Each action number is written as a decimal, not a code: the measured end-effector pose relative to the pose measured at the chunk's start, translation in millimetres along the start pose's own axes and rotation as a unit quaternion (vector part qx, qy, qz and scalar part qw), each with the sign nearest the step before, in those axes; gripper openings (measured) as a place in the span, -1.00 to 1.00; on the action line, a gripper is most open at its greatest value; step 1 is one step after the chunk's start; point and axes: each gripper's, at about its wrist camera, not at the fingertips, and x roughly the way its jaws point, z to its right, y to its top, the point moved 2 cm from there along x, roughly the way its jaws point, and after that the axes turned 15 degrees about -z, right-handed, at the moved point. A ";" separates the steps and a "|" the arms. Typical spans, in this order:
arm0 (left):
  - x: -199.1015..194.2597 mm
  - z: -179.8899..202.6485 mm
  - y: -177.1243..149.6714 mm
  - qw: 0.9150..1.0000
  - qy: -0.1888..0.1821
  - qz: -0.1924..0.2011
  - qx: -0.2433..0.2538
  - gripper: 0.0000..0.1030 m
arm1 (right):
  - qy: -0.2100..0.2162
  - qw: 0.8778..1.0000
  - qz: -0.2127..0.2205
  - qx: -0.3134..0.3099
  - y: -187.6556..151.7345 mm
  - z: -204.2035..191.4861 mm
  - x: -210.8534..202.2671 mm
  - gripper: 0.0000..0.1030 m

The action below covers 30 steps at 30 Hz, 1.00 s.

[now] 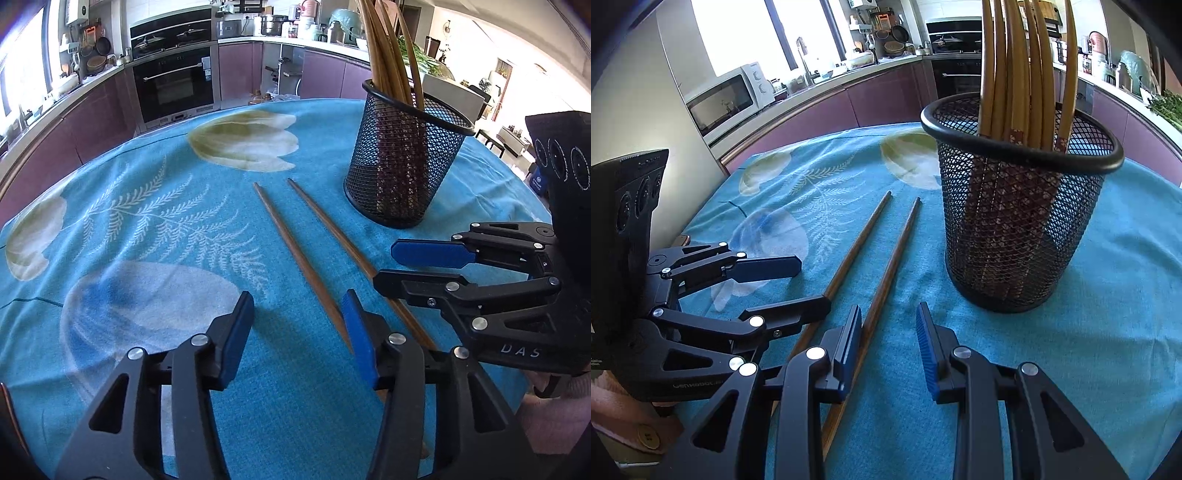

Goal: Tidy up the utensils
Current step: 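Close the left tool on one chopstick while the right tool grasps the other chopstick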

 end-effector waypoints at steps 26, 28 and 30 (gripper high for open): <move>11.9 -12.1 27.9 1.000 -0.015 -0.021 -0.007 -0.67 | -0.015 1.000 0.002 0.004 26.0 1.9 13.8 -0.59; 12.5 -11.3 28.9 1.000 -0.019 -0.020 -0.012 -0.72 | -0.003 1.000 0.000 0.008 25.8 3.4 13.7 -0.72; 11.6 -10.4 27.7 0.999 -0.020 -0.018 -0.017 -0.75 | 0.007 1.000 0.001 0.013 25.4 3.6 13.5 -0.81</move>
